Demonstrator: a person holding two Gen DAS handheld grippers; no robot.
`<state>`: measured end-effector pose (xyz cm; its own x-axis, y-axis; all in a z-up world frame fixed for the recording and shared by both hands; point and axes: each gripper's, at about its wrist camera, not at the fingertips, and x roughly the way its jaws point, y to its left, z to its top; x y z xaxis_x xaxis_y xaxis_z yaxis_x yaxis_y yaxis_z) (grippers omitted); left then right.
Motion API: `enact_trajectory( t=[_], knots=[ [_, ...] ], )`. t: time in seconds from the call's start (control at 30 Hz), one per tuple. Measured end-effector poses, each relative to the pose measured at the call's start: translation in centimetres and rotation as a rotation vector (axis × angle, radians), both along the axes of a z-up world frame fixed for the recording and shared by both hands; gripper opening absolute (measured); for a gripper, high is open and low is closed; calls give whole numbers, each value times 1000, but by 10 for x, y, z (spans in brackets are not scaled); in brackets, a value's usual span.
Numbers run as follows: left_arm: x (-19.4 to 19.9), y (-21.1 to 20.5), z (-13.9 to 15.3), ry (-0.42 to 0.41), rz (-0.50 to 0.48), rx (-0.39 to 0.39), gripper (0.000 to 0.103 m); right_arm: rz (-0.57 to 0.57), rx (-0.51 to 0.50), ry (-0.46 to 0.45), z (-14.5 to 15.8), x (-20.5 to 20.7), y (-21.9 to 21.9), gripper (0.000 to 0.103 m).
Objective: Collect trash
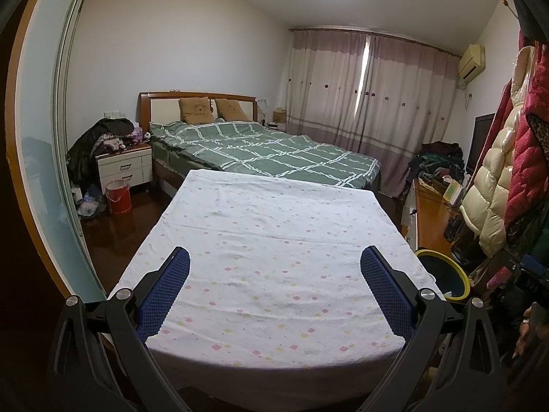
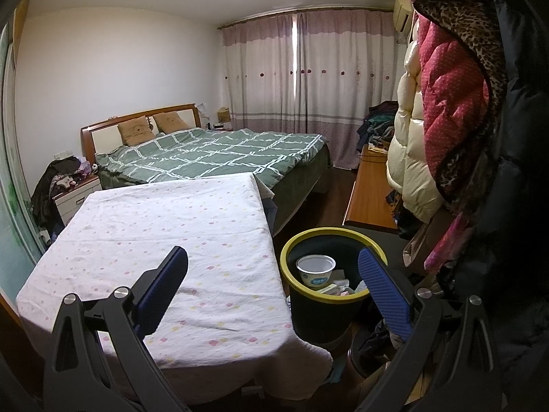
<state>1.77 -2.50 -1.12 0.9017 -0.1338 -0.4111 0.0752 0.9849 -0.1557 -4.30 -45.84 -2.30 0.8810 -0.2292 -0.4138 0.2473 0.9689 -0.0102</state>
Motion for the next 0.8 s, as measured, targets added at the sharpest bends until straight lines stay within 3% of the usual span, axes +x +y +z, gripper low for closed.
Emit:
enact_trajectory(
  t=[0.5, 0.63, 0.8],
  knots=[
    [20, -10, -9, 30, -43, -12, 98, 13, 10, 27, -8, 11, -1, 95],
    [63, -12, -17, 79, -51, 13, 98, 62, 36, 64, -15, 35, 1, 96],
    [150, -9, -50, 174, -18, 67, 98, 152, 76, 113, -25, 100, 16, 96]
  ],
)
